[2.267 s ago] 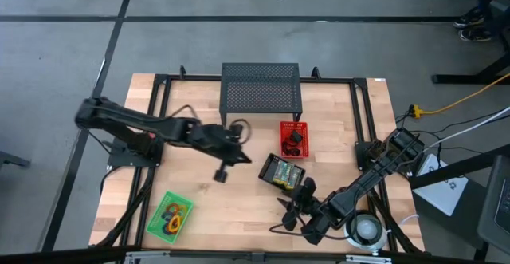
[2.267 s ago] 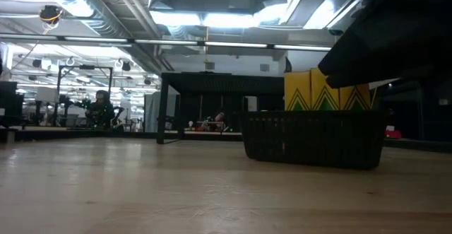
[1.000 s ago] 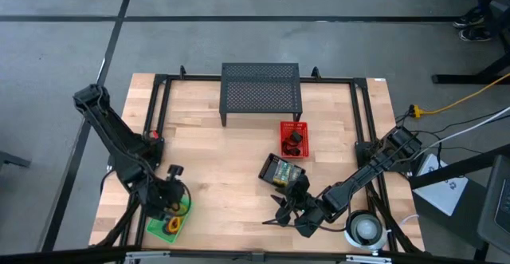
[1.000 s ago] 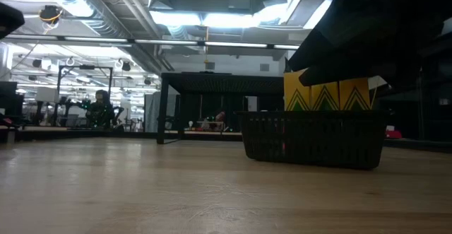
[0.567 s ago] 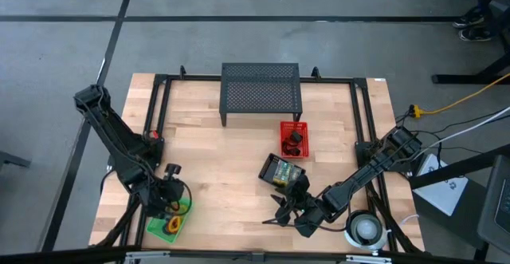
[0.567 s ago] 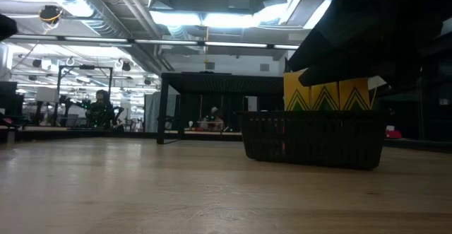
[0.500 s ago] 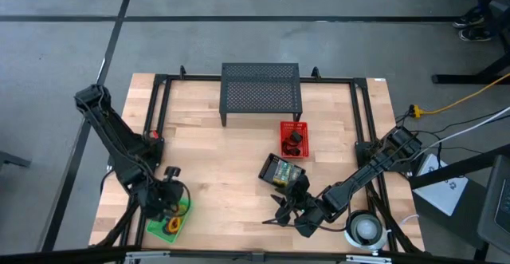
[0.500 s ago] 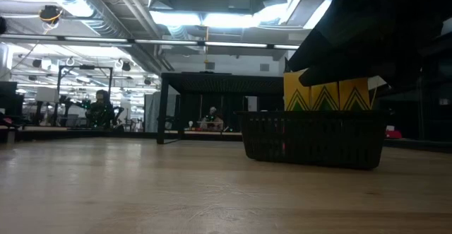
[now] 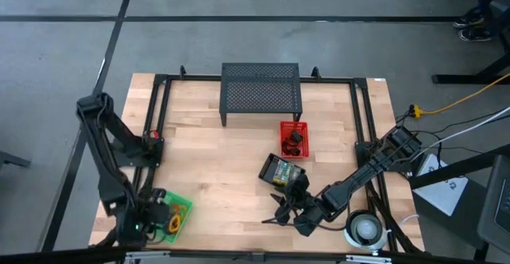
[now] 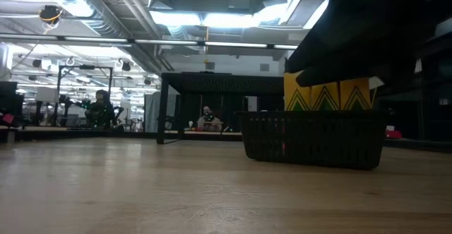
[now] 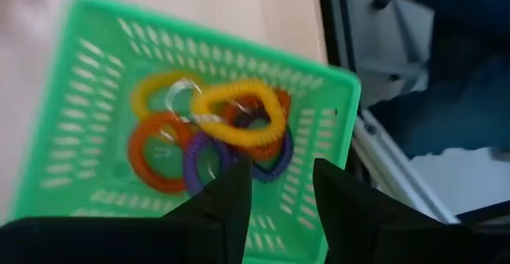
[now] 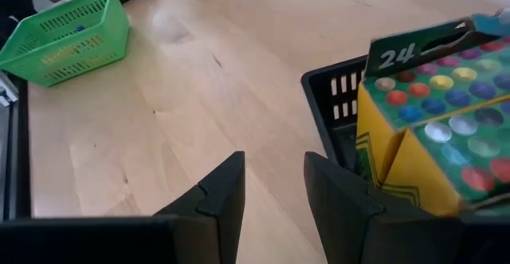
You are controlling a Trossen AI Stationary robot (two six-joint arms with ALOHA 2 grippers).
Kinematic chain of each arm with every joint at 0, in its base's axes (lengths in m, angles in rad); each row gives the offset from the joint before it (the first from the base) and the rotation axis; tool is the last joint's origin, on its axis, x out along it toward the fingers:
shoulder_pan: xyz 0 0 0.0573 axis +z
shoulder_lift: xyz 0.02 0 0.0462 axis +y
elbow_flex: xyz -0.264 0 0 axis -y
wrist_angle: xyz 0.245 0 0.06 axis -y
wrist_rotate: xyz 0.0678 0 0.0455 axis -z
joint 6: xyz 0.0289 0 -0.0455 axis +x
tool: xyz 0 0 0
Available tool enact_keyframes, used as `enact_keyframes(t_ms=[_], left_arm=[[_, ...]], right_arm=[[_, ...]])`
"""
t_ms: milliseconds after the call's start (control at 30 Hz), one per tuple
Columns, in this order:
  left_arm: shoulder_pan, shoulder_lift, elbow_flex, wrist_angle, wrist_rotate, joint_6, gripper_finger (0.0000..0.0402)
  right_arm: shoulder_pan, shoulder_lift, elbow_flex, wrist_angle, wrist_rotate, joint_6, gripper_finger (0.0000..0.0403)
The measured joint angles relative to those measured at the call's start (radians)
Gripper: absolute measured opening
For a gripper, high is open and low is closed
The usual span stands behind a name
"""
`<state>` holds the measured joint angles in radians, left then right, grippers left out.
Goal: Pick & Place Office Desk Supplies
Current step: Put the green bin on the shelf
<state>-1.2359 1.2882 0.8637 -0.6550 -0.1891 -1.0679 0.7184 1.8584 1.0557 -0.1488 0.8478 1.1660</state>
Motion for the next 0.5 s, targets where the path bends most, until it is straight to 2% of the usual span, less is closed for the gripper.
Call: enact_keyframes(t_ms=[167, 333, 500], left_arm=[[-0.037, 0.140, 0.085, 0.000, 0.021, -0.021, 0.0132], [-0.040, 0.228, 0.180, -0.016, 0.024, -0.011, 0.0132], [-0.040, 0.323, 0.211, -0.061, 0.046, 0.006, 0.0132]], right_arm=[[-0.018, 0.000, 0.000, 0.000, 0.000, -0.017, 0.0132], [-0.039, 0.000, 0.000, 0.000, -0.007, -0.025, 0.0132], [-0.053, 0.000, 0.000, 0.000, -0.037, -0.029, 0.0132]])
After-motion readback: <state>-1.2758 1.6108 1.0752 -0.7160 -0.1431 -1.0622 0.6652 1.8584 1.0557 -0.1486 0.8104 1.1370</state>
